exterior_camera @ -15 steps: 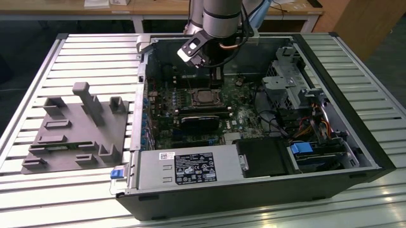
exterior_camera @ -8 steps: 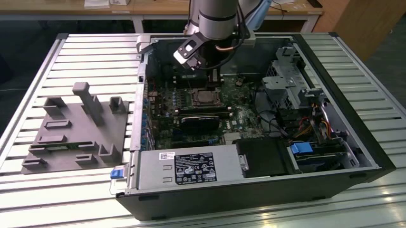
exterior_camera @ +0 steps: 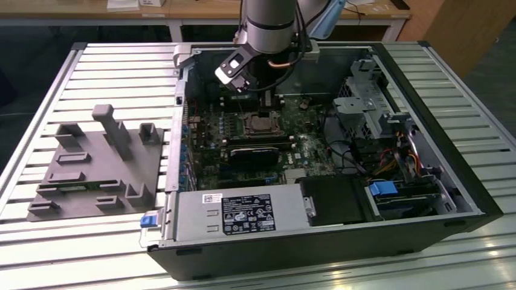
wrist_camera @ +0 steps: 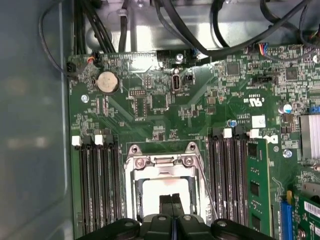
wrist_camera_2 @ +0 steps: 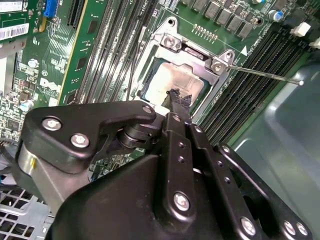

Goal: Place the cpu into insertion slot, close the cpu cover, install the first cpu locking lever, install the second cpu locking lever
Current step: 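Close the cpu cover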

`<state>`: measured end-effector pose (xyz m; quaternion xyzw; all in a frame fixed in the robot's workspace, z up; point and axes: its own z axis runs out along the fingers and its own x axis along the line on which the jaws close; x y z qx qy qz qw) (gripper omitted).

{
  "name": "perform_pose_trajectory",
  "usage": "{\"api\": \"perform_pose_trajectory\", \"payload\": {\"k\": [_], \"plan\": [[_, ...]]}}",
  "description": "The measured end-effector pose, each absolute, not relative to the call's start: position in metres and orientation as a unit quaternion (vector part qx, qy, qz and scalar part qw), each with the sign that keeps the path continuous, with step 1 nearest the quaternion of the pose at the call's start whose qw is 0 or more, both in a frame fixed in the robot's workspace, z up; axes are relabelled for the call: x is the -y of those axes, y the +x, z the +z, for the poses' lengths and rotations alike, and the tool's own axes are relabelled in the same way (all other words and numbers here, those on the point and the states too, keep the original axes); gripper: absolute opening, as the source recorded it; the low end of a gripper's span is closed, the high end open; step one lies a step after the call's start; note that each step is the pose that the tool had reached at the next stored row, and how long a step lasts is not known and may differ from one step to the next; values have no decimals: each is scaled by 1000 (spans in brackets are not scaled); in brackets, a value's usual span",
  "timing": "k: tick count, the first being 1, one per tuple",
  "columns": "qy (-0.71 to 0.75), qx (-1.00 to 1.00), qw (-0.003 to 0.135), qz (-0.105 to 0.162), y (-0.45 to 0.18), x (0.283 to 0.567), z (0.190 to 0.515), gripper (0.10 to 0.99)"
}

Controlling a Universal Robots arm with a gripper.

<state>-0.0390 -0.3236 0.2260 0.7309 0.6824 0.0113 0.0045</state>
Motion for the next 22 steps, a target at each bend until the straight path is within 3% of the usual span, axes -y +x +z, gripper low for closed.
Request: {"api": "perform_pose_trajectory", "payload": {"k": [22], "plan": [[620, -785, 3, 12, -39, 324, 225, 106]]}}
